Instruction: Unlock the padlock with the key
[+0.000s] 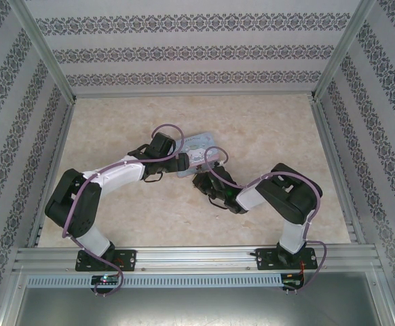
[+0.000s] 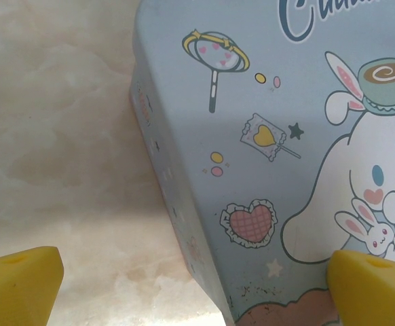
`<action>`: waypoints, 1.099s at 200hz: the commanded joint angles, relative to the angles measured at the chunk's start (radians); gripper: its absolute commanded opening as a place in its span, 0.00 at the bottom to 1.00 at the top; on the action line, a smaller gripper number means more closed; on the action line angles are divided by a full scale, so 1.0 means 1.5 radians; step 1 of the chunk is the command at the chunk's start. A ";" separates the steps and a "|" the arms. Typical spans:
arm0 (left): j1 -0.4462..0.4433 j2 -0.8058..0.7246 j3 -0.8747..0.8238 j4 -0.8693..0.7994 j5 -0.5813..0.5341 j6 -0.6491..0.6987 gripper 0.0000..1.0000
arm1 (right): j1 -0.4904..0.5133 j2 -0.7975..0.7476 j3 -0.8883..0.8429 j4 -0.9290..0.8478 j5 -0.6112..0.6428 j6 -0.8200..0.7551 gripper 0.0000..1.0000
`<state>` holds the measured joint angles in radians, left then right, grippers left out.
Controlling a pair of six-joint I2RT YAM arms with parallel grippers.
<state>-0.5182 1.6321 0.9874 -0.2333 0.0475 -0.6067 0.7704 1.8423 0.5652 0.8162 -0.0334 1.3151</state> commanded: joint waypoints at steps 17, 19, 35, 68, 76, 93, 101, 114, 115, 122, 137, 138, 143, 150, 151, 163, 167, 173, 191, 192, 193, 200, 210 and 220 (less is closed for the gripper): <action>-0.013 0.042 -0.028 -0.075 -0.007 0.010 1.00 | -0.015 0.032 0.026 0.036 0.009 0.037 0.00; -0.014 0.042 -0.028 -0.076 -0.007 0.010 1.00 | -0.016 0.032 0.029 0.035 0.006 0.037 0.00; -0.013 0.049 -0.023 -0.082 -0.004 0.014 0.99 | -0.034 0.035 0.046 0.033 -0.015 0.032 0.00; -0.014 0.071 -0.010 -0.104 -0.005 0.019 0.97 | -0.092 0.031 0.082 0.004 -0.089 0.005 0.00; -0.013 0.075 -0.010 -0.104 -0.004 0.019 0.97 | -0.109 0.030 0.089 -0.005 -0.108 -0.004 0.00; -0.013 0.082 -0.010 -0.102 0.001 0.017 0.96 | -0.142 0.029 0.099 -0.025 -0.152 -0.025 0.00; -0.013 0.084 -0.009 -0.101 0.004 0.016 0.96 | -0.156 0.033 0.102 -0.027 -0.175 -0.031 0.00; -0.013 0.086 -0.007 -0.101 0.006 0.015 0.96 | -0.172 0.037 0.101 -0.024 -0.202 -0.039 0.00; -0.013 0.086 -0.007 -0.101 0.006 0.015 0.96 | -0.173 0.037 0.101 -0.025 -0.205 -0.039 0.00; -0.013 0.086 -0.008 -0.102 0.006 0.013 0.95 | -0.178 0.037 0.098 -0.025 -0.214 -0.044 0.00; -0.013 0.085 -0.006 -0.103 0.007 0.014 0.95 | -0.188 0.030 0.082 -0.021 -0.226 -0.054 0.00; -0.013 0.084 -0.006 -0.103 0.007 0.014 0.95 | -0.188 0.030 0.081 -0.021 -0.227 -0.054 0.00; -0.013 0.084 -0.005 -0.104 0.006 0.014 0.95 | -0.190 0.027 0.075 -0.022 -0.229 -0.056 0.00; -0.014 0.085 -0.003 -0.106 0.007 0.015 0.95 | -0.194 0.023 0.066 -0.020 -0.233 -0.060 0.00; -0.013 0.085 -0.003 -0.106 0.007 0.015 0.95 | -0.194 0.022 0.065 -0.019 -0.234 -0.061 0.00; -0.013 0.084 -0.002 -0.108 0.007 0.017 0.95 | -0.199 0.010 0.046 -0.017 -0.239 -0.066 0.00; -0.013 0.084 -0.002 -0.108 0.007 0.018 0.95 | -0.201 0.005 0.039 -0.019 -0.240 -0.068 0.00; -0.013 0.083 -0.002 -0.109 0.005 0.019 0.96 | -0.203 -0.001 0.030 -0.021 -0.241 -0.071 0.00; -0.013 0.081 0.002 -0.113 0.003 0.025 0.96 | -0.213 -0.025 -0.002 -0.026 -0.244 -0.083 0.00; -0.013 0.080 0.002 -0.113 0.003 0.025 0.96 | -0.213 -0.026 -0.004 -0.026 -0.244 -0.084 0.00; -0.013 0.080 0.002 -0.113 0.003 0.025 0.96 | -0.214 -0.027 -0.006 -0.027 -0.244 -0.084 0.00; -0.013 0.077 0.004 -0.113 0.004 0.027 0.96 | -0.218 -0.036 -0.020 -0.024 -0.245 -0.088 0.00; -0.013 0.070 0.004 -0.111 0.008 0.029 0.97 | -0.224 -0.049 -0.035 -0.025 -0.248 -0.093 0.00; -0.013 0.058 0.004 -0.107 0.014 0.032 0.98 | -0.233 -0.064 -0.055 -0.025 -0.252 -0.098 0.00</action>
<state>-0.5182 1.6867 1.0283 -0.2005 0.0666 -0.6090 0.4488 1.8091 0.5373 0.7670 -0.3847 1.2186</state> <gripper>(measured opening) 0.968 0.104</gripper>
